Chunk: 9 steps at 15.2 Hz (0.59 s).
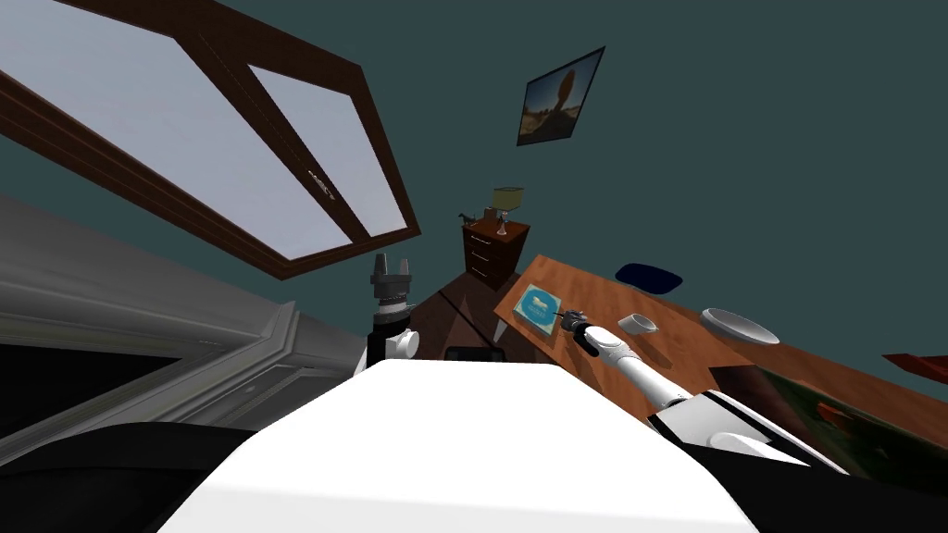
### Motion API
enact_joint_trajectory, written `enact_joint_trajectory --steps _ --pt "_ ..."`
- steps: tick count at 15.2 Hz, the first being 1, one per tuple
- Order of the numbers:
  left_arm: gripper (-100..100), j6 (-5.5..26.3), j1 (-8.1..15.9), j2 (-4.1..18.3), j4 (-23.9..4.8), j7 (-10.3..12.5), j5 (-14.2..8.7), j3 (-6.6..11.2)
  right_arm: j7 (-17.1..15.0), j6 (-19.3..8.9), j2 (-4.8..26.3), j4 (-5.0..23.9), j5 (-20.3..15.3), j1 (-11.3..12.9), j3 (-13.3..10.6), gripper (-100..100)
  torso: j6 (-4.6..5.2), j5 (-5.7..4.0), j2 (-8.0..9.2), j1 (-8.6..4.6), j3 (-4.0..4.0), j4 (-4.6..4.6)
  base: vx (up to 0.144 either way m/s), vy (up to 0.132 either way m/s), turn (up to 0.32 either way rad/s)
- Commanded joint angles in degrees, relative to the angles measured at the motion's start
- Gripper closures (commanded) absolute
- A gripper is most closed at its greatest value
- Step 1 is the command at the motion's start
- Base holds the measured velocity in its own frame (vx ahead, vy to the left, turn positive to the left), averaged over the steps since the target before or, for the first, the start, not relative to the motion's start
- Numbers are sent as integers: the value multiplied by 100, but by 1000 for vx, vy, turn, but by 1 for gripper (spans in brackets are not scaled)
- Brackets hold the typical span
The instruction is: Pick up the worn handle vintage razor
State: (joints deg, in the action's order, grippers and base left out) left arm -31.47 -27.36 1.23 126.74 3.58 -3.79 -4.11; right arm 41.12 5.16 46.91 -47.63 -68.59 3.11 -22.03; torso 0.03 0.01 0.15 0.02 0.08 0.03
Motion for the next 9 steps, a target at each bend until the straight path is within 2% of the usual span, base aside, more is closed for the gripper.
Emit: enact_joint_trajectory --steps 1,2,3,4,5,6,7,8,9 --pt "0 0 0 0 0 0 0 0 -174 -67 83 -22 15 58 -224 100 0 0 0 0 0 0 -45 5 -10" --pt "0 0 0 0 0 0 0 0 -319 -124 150 -32 24 120 -372 100 1 -1 1 0 0 -1 -37 8 -14" --pt "0 0 0 0 0 0 0 0 -319 -124 150 -32 24 120 -401 100 1 0 0 1 0 -1 -30 8 -12" --pt "0 0 0 0 0 0 0 0 -464 -180 217 -41 34 182 -578 100 1 0 -2 1 -1 -1 -29 7 -15" --pt "0 0 0 0 0 0 0 0 -464 -180 217 -41 34 182 -578 100 0 0 -4 1 -2 -1 -27 5 -10" --pt "0 0 0 0 0 0 0 0 -609 -237 284 -51 43 244 -755 100 1 0 -5 0 -3 -2 -31 3 -11" --pt "0 0 0 0 0 0 0 0 -609 -237 284 -51 43 244 -755 100 1 0 -5 -1 -3 -2 -28 3 -9" --pt "0 0 0 0 0 0 0 0 -754 -293 351 -61 53 306 -910 100 1 0 -5 -1 -3 -2 -29 4 -12" --pt "0 0 0 0 0 0 0 0 -754 -293 351 -61 53 306 -932 100 1 0 -5 -1 -3 -1 -27 4 -11"
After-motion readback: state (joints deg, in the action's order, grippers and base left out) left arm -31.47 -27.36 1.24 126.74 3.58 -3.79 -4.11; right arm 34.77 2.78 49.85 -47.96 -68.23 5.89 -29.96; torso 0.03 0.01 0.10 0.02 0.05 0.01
